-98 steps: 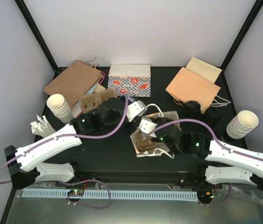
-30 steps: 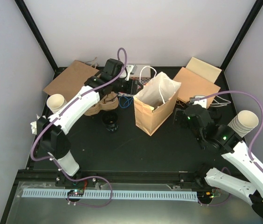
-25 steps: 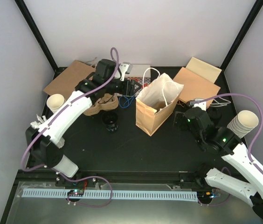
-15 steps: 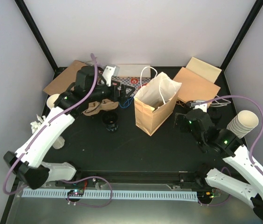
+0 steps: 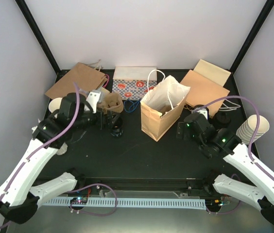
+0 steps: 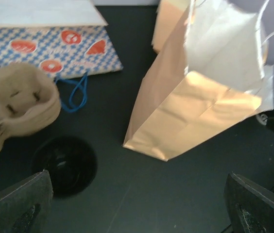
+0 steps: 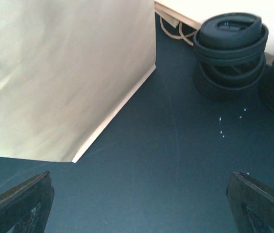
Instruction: Pack the takeout coffee
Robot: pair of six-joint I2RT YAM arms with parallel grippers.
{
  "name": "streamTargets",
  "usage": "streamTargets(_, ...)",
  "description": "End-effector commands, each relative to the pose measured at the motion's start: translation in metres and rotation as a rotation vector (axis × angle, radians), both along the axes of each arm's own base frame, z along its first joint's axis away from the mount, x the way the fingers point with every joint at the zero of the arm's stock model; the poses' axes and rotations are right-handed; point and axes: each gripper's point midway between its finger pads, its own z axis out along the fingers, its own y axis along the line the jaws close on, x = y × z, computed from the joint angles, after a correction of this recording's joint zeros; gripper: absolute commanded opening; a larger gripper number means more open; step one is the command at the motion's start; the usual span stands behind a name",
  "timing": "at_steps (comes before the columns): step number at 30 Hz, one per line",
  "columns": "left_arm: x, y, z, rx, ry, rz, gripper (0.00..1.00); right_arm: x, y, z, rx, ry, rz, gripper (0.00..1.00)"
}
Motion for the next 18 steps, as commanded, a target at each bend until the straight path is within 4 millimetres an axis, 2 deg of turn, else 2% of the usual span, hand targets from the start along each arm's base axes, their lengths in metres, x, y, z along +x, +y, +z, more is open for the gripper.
streamTargets(1,-0.023,0.03,-0.028,0.069,0.101,0.092,0.99,-0.008,0.001,-0.017,0.016,0.07,-0.009,1.0)
streamTargets(6,-0.038,0.037,-0.059,0.092,0.186,0.094,0.99,-0.011,0.006,-0.028,0.05,0.095,-0.01,1.0)
streamTargets(12,-0.046,0.044,-0.092,0.152,0.267,0.112,0.99,-0.013,0.014,-0.048,0.082,0.139,-0.009,1.0)
streamTargets(18,-0.04,0.045,-0.103,0.171,0.23,0.107,0.99,-0.009,0.026,-0.065,0.076,0.153,0.05,1.0)
